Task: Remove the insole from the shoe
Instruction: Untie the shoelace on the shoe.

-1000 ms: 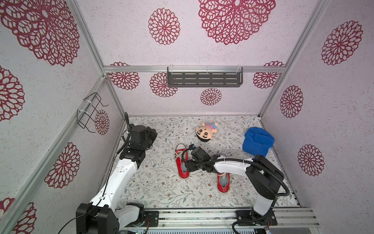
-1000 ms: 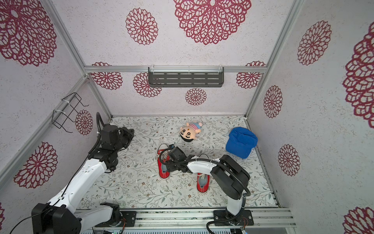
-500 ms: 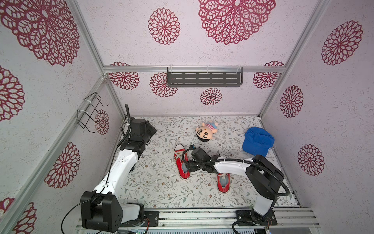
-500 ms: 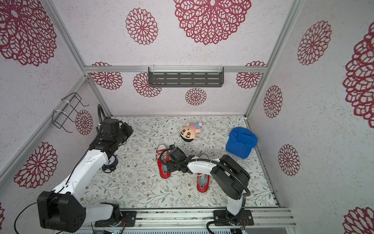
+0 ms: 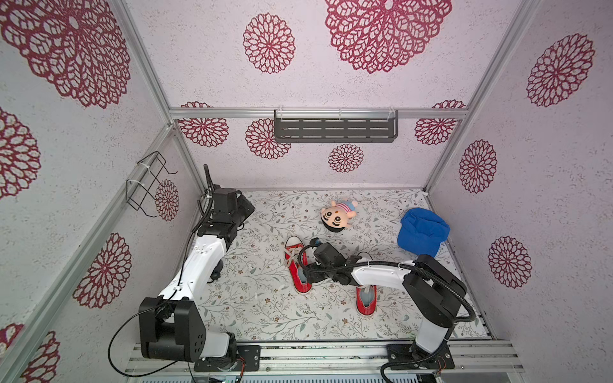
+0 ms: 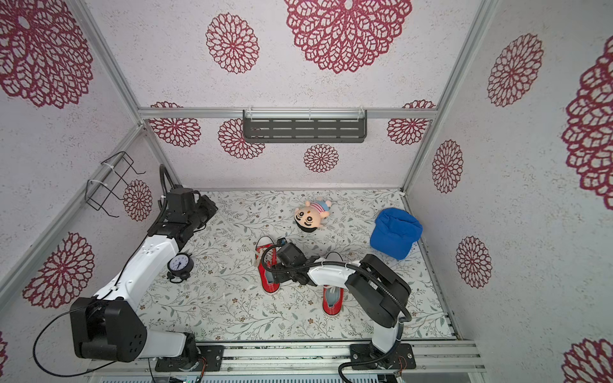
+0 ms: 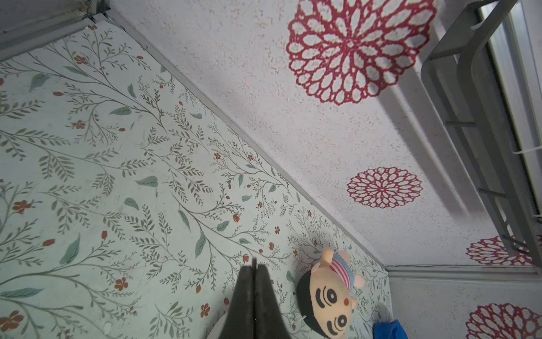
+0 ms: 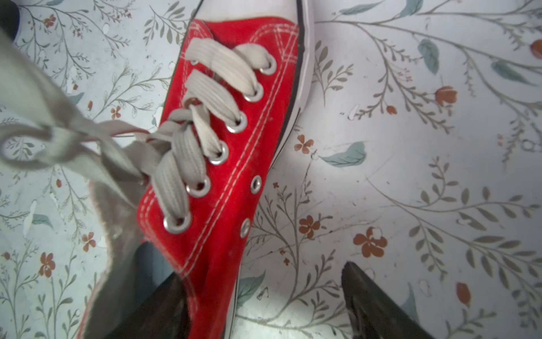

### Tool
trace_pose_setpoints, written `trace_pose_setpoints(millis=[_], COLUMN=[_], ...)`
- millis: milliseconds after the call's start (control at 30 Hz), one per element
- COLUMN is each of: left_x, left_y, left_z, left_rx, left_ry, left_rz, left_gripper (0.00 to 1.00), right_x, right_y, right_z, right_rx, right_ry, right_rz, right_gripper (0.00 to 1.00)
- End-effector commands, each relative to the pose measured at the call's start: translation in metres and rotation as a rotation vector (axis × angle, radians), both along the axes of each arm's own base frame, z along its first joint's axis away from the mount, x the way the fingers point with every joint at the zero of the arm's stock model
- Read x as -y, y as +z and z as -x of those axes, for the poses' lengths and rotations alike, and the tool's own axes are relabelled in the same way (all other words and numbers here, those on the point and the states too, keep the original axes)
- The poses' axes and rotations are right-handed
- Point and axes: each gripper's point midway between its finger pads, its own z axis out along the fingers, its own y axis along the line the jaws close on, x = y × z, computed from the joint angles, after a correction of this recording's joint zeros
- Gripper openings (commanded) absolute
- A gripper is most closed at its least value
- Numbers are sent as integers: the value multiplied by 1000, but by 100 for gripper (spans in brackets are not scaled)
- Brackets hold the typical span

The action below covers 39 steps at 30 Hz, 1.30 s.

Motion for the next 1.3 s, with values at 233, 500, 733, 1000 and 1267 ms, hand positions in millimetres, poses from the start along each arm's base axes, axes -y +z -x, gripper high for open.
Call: trace_pose_setpoints(millis=[233,500,733,1000,1267], left_x=[4,3,3,3,3], left_y=[-23,-16,-14,-12,-11], left_z=[13,17,21,23,24], left_rx=[-39,-39,-33,-28,-24], left_ry=[-62,-57,-53,-55,-56], left_rz=[-25,-25,-19,-17,-17], left_gripper=[0,0,0,0,0], right_x=[-31,-61,-66,-86,-98], right_y=[81,99,103,93,92], right_z=[-4,-27,-61,-60,-57], right_rx=[259,263,78,-18,-31], right_ry=[261,372,218,229,246], right_rz=[-86,-209,-505,-604,-625], right_gripper=[80,72,66,58,42])
